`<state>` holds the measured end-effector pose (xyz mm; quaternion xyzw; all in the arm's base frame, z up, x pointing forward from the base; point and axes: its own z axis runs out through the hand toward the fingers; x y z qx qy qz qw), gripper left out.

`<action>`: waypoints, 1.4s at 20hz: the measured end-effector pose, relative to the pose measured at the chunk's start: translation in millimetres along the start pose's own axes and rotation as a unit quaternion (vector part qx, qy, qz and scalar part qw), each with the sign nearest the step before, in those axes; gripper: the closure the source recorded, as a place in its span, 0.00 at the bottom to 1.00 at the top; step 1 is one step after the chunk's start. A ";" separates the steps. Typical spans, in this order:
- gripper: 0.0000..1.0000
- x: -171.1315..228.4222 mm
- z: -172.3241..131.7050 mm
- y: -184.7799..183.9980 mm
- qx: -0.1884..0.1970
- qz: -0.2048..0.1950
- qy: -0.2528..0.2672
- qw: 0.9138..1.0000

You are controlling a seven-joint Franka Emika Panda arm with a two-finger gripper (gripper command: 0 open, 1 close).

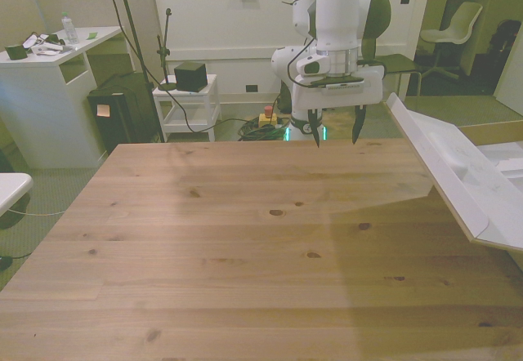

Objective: Close the box

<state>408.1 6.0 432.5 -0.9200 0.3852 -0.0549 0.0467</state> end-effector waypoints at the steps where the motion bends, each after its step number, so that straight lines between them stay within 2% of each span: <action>1: 0.00 0.1 0.0 -0.1 0.000 0.000 0.000 1.000; 5: 0.00 3.0 -3.9 2.1 0.006 0.005 0.000 1.000; 10: 0.00 52.5 -38.2 26.5 0.034 0.022 -0.002 0.999; 14: 0.00 69.4 -49.4 23.8 0.041 0.005 0.006 0.999; 17: 0.00 80.9 -52.0 19.1 0.045 -0.050 -0.002 0.998; 21: 0.00 92.5 -58.9 15.9 0.038 -0.147 -0.002 0.988; 24: 0.00 98.8 -67.7 19.8 0.012 -0.213 0.007 0.977; 28: 0.00 115.4 -81.6 43.2 -0.023 -0.296 0.024 0.955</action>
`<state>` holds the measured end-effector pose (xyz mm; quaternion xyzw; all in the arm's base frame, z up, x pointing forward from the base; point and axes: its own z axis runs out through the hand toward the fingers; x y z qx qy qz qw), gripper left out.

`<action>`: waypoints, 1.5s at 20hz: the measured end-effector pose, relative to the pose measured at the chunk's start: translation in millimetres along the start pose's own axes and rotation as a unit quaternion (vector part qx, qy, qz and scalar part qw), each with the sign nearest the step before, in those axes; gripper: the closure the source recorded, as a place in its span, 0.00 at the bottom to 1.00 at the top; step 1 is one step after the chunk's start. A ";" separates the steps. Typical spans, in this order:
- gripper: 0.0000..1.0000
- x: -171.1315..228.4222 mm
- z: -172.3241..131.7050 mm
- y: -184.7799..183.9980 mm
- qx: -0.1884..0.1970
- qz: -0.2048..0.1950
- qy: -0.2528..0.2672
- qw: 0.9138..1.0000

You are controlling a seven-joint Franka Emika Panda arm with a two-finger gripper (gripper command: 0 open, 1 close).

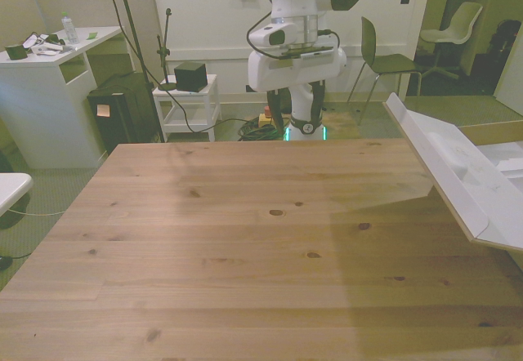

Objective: Close the box

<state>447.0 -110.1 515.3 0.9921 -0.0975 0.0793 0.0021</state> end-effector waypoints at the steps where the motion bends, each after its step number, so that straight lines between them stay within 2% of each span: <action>1: 0.00 0.0 -3.9 4.7 -0.005 -0.023 0.004 1.000; 4: 0.00 2.6 -20.9 0.1 -0.009 -0.090 0.020 0.996; 7: 0.00 6.3 -32.4 -28.6 0.000 -0.155 0.034 0.987; 10: 0.00 14.3 -23.8 -53.7 0.023 -0.194 0.032 0.980; 14: 0.00 32.8 0.8 -88.0 0.058 -0.225 0.032 0.972; 20: 0.00 41.2 -19.6 -128.2 0.094 -0.268 0.051 0.957; 23: 0.00 40.2 -11.2 -142.6 0.095 -0.279 0.043 0.954; 26: 0.00 45.4 2.3 -135.8 0.094 -0.277 0.034 0.956; 30: 0.00 47.2 9.4 -140.6 0.111 -0.283 0.035 0.952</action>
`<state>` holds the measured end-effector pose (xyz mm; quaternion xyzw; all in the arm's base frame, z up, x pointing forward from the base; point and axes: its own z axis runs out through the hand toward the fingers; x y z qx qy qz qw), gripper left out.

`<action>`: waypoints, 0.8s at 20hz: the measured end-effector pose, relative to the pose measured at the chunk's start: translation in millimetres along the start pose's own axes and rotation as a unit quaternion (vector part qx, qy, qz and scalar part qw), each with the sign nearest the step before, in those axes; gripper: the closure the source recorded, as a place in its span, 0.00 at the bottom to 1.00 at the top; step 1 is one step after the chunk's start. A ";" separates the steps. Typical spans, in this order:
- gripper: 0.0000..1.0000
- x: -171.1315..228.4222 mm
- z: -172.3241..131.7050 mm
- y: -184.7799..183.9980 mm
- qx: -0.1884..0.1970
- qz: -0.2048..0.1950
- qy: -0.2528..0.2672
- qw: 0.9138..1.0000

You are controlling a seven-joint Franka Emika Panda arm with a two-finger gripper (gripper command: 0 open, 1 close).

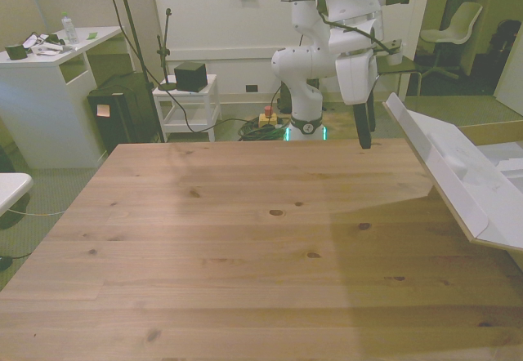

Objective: Close the box

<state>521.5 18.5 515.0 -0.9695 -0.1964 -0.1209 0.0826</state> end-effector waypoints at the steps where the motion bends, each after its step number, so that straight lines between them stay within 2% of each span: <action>1: 0.00 0.8 1.5 -0.7 0.005 -0.001 0.002 1.000; 7: 0.00 -2.8 17.1 7.6 0.041 -0.018 0.018 0.999; 12: 0.00 -5.1 31.1 -4.7 0.058 -0.037 0.030 0.997; 16: 0.00 -3.4 31.0 -21.6 0.060 -0.052 0.037 0.996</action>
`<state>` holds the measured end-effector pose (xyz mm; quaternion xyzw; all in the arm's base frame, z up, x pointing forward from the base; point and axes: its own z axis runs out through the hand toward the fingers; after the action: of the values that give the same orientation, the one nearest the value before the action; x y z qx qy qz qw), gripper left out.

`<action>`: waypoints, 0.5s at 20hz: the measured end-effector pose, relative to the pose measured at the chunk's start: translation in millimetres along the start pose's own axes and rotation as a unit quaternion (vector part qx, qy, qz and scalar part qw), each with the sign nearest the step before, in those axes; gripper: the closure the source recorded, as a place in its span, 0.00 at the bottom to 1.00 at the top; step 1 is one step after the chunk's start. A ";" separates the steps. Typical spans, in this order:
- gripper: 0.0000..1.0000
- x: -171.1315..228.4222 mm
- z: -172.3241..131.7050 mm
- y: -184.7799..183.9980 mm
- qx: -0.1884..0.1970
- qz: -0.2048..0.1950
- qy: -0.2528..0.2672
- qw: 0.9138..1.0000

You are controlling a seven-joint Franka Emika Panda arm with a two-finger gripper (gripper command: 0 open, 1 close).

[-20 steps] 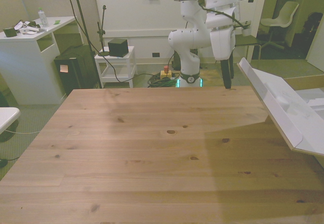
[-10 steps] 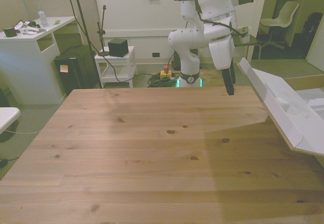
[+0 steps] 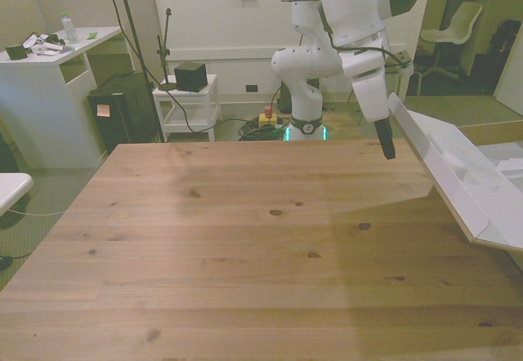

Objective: Close the box

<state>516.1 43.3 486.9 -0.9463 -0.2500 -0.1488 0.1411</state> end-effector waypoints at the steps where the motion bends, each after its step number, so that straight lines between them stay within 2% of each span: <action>1: 0.00 0.6 -0.3 -5.6 0.000 -0.005 0.001 1.000; 10: 0.00 13.1 -29.1 -55.2 -0.007 -0.043 0.029 0.999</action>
<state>492.4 85.2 528.9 -0.9308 -0.2854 -0.1839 0.1351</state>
